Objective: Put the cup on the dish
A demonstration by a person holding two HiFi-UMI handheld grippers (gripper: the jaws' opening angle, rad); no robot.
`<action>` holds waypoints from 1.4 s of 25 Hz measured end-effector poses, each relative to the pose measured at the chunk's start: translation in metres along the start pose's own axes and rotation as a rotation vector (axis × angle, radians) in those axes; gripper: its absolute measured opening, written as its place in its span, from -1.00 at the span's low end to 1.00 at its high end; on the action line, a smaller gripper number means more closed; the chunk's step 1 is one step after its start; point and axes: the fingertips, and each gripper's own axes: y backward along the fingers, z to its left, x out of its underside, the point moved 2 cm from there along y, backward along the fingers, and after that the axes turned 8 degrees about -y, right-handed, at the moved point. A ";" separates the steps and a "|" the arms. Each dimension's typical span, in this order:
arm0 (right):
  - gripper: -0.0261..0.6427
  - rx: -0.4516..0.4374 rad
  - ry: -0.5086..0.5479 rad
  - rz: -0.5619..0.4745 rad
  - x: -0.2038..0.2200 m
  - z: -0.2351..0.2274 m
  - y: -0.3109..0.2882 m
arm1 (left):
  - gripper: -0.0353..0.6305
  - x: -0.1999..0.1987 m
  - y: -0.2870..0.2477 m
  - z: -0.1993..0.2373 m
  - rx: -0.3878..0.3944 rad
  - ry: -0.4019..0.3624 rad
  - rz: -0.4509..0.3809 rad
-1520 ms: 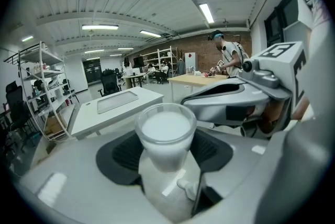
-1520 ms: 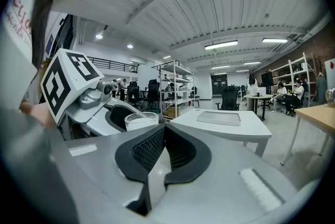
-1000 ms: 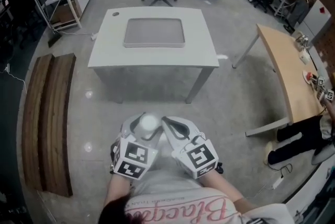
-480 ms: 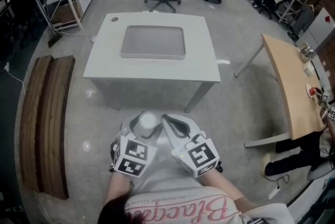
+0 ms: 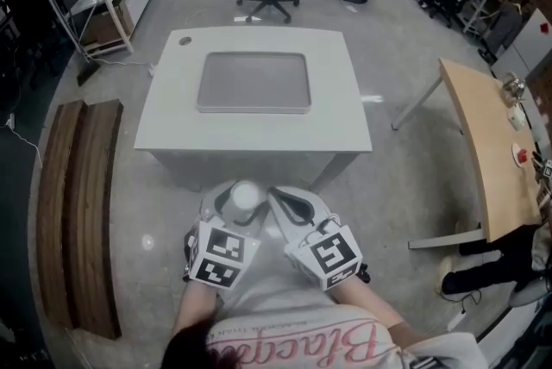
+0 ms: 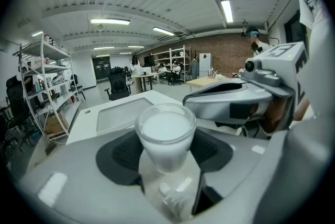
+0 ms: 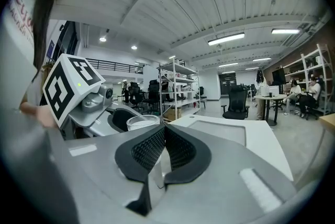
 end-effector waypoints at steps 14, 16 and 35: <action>-0.92 0.078 -0.033 0.034 -0.024 -0.070 -0.076 | -0.09 -0.023 -0.082 0.087 0.039 -0.005 0.007; -0.92 0.089 -0.034 0.041 -0.025 -0.081 -0.086 | -0.09 -0.026 -0.095 0.099 0.039 -0.004 0.000; -0.92 0.161 -0.071 0.081 -0.037 -0.159 -0.172 | -0.09 -0.048 -0.221 0.189 -0.035 -0.030 -0.119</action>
